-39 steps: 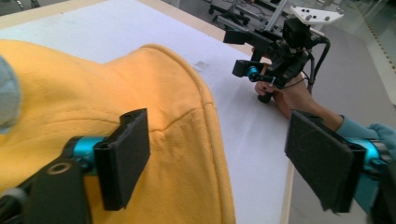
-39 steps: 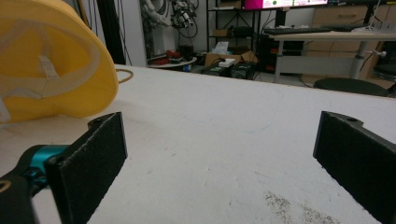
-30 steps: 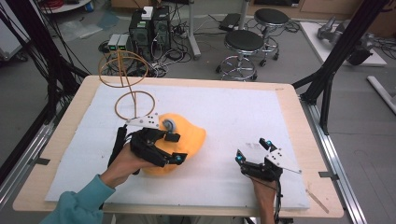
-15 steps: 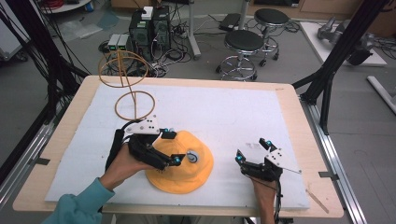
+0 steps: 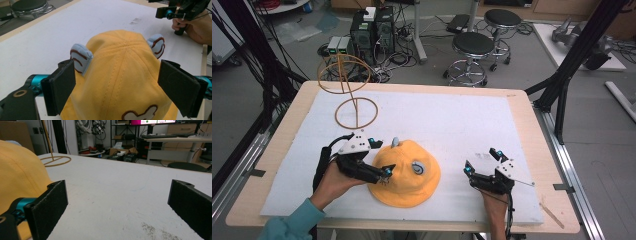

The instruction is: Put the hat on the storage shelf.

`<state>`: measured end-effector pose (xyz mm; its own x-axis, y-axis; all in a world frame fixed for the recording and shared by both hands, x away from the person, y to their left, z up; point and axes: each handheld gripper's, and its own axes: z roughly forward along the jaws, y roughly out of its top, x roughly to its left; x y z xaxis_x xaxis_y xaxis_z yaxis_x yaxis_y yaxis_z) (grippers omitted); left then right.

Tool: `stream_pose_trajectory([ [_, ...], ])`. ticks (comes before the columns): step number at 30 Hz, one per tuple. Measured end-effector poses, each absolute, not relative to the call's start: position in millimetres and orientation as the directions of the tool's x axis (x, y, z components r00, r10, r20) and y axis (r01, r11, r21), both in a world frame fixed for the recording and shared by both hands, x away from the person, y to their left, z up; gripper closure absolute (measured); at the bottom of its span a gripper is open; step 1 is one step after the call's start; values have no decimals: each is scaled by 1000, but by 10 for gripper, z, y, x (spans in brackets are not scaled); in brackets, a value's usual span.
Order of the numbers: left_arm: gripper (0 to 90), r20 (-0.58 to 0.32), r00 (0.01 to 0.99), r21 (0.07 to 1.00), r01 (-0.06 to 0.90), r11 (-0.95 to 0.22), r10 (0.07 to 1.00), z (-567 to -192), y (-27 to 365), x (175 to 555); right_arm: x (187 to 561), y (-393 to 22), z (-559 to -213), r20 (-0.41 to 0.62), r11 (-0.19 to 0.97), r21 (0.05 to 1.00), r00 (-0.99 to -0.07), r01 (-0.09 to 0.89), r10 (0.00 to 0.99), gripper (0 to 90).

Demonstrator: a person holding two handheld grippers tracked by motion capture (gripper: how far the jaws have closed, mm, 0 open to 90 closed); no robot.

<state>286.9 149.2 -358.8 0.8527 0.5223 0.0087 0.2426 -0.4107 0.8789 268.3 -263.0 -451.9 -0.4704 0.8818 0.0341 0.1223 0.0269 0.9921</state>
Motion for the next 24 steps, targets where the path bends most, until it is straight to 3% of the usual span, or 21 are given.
stream_pose_trajectory([
  [10, 167, -34, 837, 852, 309, -422, 546, -3740, 1500, 2904, 2680, -2627, -4519, 32, 30, 992, -471, 123, 881, 16],
  [15, 261, -54, 847, 827, 335, -452, 529, -3823, 1472, 2941, 2684, -2630, -4519, 29, 31, 992, -470, 120, 882, 16],
  [18, 437, -65, 856, 821, 338, -460, 512, -3847, 1452, 2960, 2683, -2630, -4520, 29, 32, 992, -471, 120, 882, 16],
  [22, 736, -43, 854, 803, 338, -491, 518, -3867, 1451, 2970, 2683, -2629, -4519, 29, 31, 992, -471, 119, 881, 16],
  [24, 822, -52, 851, 807, 344, -480, 523, -3861, 1457, 2970, 2684, -2630, -4519, 29, 31, 992, -471, 119, 882, 16],
])
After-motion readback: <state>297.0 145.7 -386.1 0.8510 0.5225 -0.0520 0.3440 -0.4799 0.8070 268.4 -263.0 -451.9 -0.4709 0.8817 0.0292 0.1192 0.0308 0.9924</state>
